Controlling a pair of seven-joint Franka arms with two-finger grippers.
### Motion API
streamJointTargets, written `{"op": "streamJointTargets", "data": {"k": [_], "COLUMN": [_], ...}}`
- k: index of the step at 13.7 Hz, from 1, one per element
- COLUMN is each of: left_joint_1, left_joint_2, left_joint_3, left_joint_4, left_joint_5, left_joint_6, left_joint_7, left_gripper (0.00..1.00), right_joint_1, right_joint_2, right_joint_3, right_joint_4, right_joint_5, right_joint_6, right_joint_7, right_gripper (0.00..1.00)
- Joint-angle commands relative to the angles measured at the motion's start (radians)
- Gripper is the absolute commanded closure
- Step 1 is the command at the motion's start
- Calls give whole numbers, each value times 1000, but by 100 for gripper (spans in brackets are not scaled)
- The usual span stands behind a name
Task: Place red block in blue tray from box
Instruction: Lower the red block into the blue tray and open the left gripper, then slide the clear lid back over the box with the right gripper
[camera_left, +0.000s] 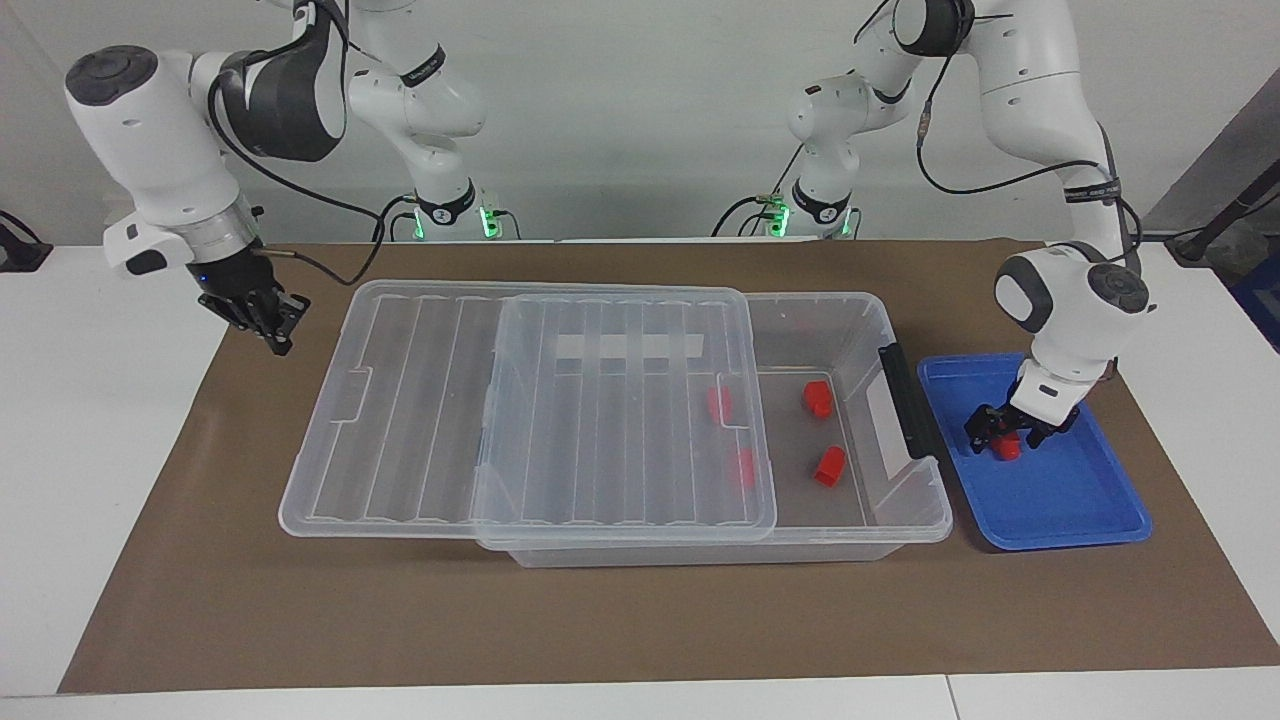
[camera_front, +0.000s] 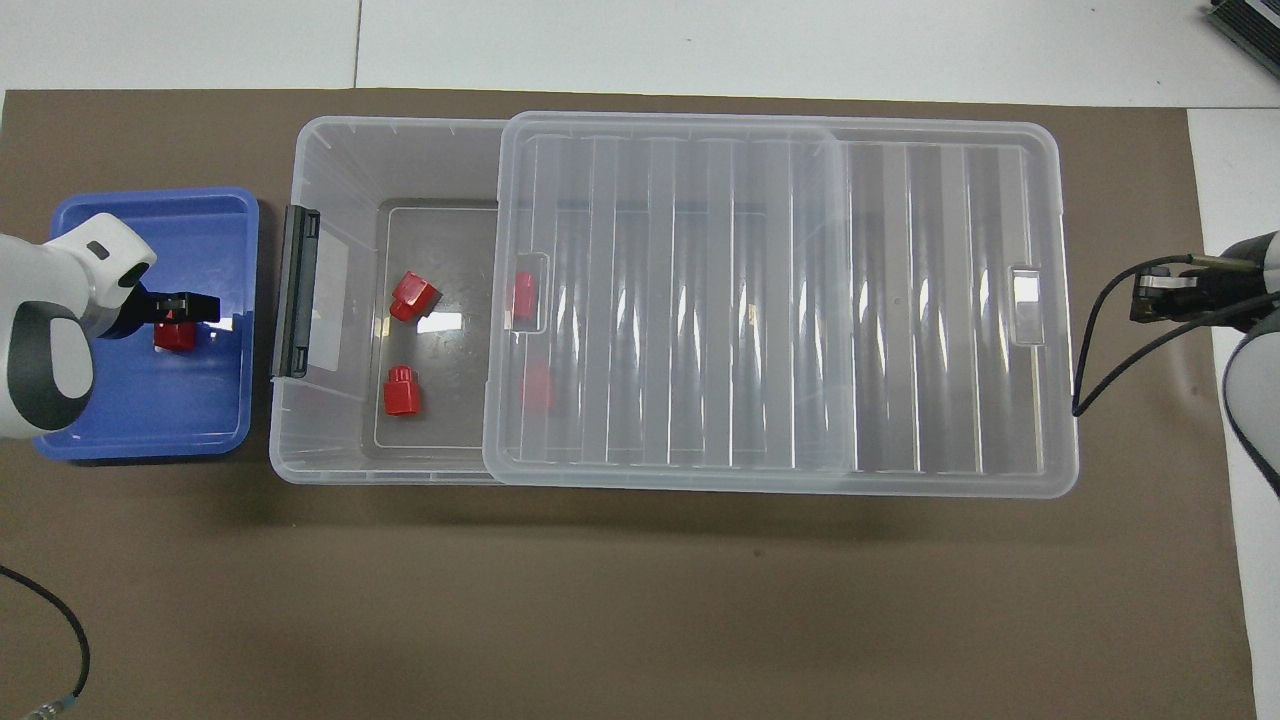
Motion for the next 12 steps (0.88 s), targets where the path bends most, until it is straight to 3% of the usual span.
{"op": "streamJointTargets", "data": {"k": [1, 6, 9, 12], "left_joint_1": [-46, -74, -118, -127], "left_joint_2": [-51, -269, -327, -366], "left_joint_3": [13, 8, 8, 2], "left_joint_4": [209, 263, 314, 273], "left_joint_5": [-15, -50, -64, -64], "left_joint_6": [-329, -614, -768, -765], "left_joint_7": [-11, -12, -34, -31], "left_gripper": [0, 0, 0, 0], "right_joint_1": [-11, 3, 9, 55], "right_joint_2": [52, 109, 121, 127], "right_joint_3": [5, 6, 11, 16], "right_joint_4": [-4, -2, -2, -2], "right_joint_5": [1, -1, -1, 1], "right_joint_6": [68, 133, 142, 144], "right_joint_7": [-24, -27, -28, -25], "right_gripper": [100, 100, 100, 100]}}
